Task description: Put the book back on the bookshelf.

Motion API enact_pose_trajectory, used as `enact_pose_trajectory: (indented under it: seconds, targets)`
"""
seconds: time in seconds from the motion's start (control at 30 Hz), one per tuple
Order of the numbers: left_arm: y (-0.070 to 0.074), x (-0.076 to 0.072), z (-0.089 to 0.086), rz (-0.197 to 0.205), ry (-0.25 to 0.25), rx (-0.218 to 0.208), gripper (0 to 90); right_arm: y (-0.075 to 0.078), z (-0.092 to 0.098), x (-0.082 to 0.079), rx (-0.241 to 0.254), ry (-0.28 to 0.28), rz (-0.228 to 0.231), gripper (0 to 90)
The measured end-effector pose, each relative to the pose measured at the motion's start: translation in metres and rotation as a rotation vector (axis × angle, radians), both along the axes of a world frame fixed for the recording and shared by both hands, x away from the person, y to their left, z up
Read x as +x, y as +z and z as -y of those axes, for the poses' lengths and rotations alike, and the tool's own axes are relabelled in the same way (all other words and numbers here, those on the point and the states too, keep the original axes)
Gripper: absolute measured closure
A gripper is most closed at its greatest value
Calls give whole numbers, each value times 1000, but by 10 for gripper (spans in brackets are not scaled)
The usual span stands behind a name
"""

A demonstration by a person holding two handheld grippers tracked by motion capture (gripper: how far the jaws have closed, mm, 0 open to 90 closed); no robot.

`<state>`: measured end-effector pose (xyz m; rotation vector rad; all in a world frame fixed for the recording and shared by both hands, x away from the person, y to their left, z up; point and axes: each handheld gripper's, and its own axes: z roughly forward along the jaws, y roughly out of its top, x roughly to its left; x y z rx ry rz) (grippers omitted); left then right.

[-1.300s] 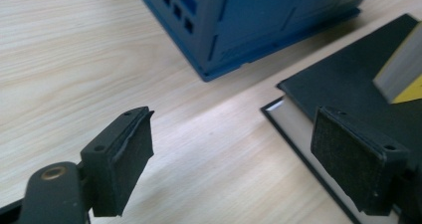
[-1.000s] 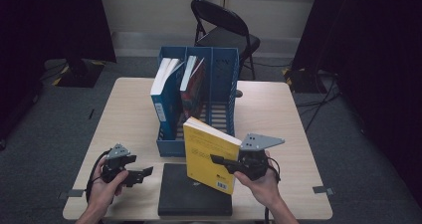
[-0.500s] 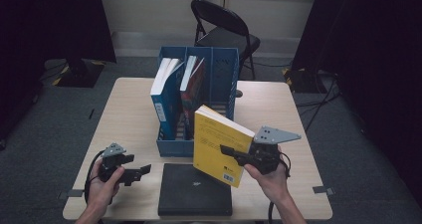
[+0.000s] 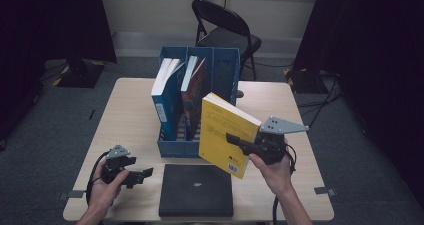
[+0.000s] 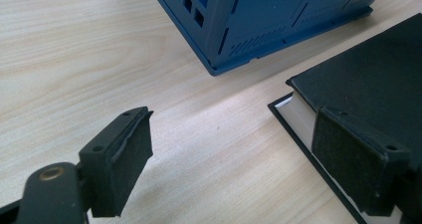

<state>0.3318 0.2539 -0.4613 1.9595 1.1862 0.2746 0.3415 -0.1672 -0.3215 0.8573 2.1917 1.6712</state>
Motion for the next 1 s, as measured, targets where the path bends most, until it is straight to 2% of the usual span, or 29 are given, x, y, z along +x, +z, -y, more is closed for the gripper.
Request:
enact_pose_trajectory:
  seconds: [0.27, 0.37, 0.6, 0.77, 0.83, 1.0]
  targets:
    - [0, 0, 0, 1, -7, 5, 160, 9, -9, 14, -23, -32, 21, 756]
    - [1, -1, -1, 2, -11, 11, 160, 10, -11, 23, -3, -47, 17, 756]
    - [1, -1, 1, 17, -17, 19, 161, 19, -19, 37, -12, -104, 22, 757]
    - [0, 0, 1, 3, -6, 36, 162, 21, -26, 44, -21, -141, 20, 756]
    - [0, 0, 0, -5, -4, 34, 163, 23, -29, 49, -26, -168, 8, 756]
    - [-1, 1, 2, -9, 10, 39, 163, 27, -33, 53, -33, -217, 11, 757]
